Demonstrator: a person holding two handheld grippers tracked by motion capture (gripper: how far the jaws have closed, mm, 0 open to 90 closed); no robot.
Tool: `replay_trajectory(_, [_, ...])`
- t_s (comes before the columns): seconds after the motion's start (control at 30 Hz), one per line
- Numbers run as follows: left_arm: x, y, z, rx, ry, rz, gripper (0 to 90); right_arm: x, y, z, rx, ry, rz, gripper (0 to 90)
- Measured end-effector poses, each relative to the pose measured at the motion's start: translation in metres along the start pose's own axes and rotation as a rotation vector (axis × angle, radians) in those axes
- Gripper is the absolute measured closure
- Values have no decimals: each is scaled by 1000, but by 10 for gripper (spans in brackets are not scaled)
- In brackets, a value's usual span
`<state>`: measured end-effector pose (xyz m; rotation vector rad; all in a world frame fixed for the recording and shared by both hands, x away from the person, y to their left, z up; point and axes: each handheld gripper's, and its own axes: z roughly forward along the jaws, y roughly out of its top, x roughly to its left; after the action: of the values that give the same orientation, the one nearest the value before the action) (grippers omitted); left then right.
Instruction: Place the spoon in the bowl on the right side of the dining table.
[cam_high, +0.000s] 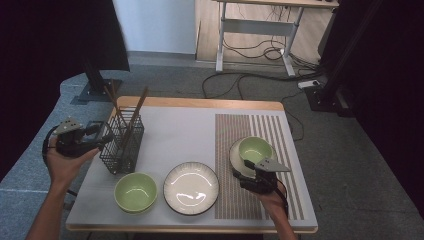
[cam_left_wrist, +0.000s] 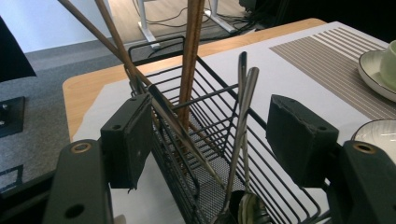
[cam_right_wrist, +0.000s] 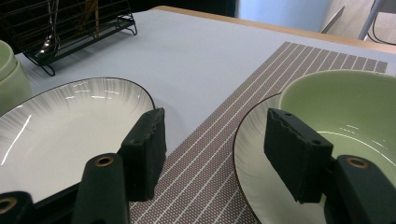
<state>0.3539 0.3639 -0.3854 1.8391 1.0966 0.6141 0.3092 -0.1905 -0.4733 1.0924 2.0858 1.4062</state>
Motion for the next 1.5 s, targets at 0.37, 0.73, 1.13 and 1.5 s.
replay_trajectory(0.37, [8, -1, 12, 24, -3, -23, 345, -1, -1, 0, 8, 2, -3, 402])
replay_trajectory(0.73, [17, -2, 23, 27, 0, -52, 403, -2, -2, -1, 22, -4, -13, 404])
replay_trajectory(1.13, [21, 5, 34, 45, 5, -54, 552, -4, -2, -5, 16, -12, -9, 407])
replay_trajectory(1.5, [28, 1, 37, 39, 1, -103, 736, -6, -2, -8, 12, -14, -7, 408])
